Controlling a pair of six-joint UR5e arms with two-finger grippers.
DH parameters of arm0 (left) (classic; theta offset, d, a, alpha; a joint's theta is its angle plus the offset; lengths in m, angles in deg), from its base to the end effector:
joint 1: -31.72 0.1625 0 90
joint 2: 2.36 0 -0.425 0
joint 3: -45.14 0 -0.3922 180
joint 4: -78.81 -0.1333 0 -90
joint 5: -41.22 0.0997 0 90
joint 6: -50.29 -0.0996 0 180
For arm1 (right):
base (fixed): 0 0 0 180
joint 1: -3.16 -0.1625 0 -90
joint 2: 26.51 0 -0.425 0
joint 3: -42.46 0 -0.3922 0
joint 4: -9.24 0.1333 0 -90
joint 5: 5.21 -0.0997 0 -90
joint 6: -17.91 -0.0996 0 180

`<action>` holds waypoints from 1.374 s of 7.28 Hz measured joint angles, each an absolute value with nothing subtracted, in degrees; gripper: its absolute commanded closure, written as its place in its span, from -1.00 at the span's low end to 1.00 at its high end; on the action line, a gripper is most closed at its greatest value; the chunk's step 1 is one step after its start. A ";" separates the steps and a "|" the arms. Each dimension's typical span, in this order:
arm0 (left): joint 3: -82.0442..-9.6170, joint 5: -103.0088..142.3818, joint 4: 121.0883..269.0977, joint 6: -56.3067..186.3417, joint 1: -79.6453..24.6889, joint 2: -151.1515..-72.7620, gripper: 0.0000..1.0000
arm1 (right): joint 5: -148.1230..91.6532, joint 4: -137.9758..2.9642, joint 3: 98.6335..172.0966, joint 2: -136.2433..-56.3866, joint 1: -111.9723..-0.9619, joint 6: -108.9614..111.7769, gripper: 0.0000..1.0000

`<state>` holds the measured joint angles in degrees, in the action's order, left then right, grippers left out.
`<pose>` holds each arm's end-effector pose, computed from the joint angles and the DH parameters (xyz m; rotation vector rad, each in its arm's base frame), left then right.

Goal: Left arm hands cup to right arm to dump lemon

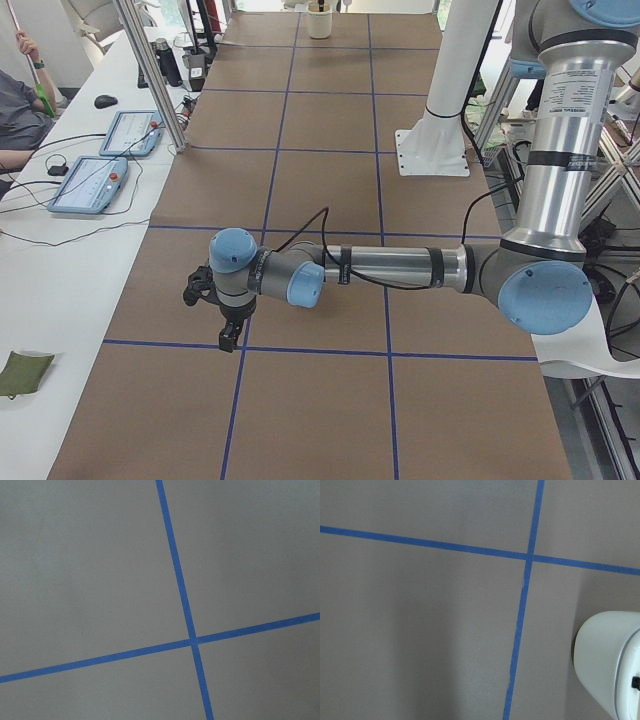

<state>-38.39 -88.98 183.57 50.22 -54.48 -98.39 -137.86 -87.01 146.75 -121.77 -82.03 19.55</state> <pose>-0.0323 -0.5556 0.6372 0.2169 0.7058 0.1521 0.0277 -0.4554 0.5925 0.0257 -0.7457 -0.1254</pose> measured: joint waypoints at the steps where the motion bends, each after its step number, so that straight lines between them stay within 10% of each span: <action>1: -38.49 -88.51 183.29 50.31 -54.42 -98.46 -1.00 | -137.90 -84.75 146.09 -122.77 -82.36 19.57 -1.00; 10: -39.37 -89.67 179.10 50.38 -54.24 -98.67 -1.00 | -139.08 -82.69 145.74 -123.33 -83.23 19.04 -1.00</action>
